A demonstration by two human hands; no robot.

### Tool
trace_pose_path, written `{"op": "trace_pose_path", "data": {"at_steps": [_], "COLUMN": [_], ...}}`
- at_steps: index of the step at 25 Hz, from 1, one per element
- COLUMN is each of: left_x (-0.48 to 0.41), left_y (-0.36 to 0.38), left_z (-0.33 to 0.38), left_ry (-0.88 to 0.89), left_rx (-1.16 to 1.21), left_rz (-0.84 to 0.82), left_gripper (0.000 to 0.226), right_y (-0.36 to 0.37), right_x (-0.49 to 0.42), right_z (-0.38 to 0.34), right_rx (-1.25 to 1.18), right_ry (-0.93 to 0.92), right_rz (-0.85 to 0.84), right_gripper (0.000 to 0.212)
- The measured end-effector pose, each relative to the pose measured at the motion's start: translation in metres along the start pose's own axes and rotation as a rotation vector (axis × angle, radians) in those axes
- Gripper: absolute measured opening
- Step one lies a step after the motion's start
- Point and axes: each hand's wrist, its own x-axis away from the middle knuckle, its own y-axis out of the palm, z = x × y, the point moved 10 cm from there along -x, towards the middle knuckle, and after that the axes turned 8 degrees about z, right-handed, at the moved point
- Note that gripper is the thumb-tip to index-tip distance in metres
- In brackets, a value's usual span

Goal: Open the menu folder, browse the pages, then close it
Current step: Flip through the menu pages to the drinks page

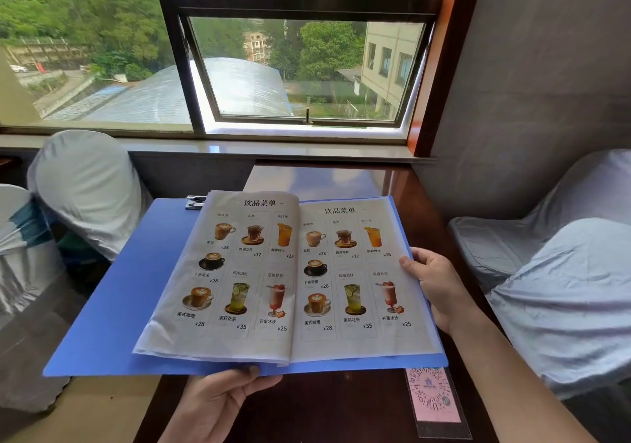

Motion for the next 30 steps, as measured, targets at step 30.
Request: {"op": "trace_pose_path", "data": {"at_steps": [30], "left_x": [0.008], "left_y": [-0.02], "left_z": [0.003], "left_ry": [0.014], "left_rx": [-0.044], "left_rz": [-0.065], "left_gripper": [0.069], "right_y": [0.022], "right_x": [0.015], "right_z": [0.003], "right_rx": [-0.133], "right_ry": [-0.104], "right_rz": [-0.081], "right_gripper": [0.023]}}
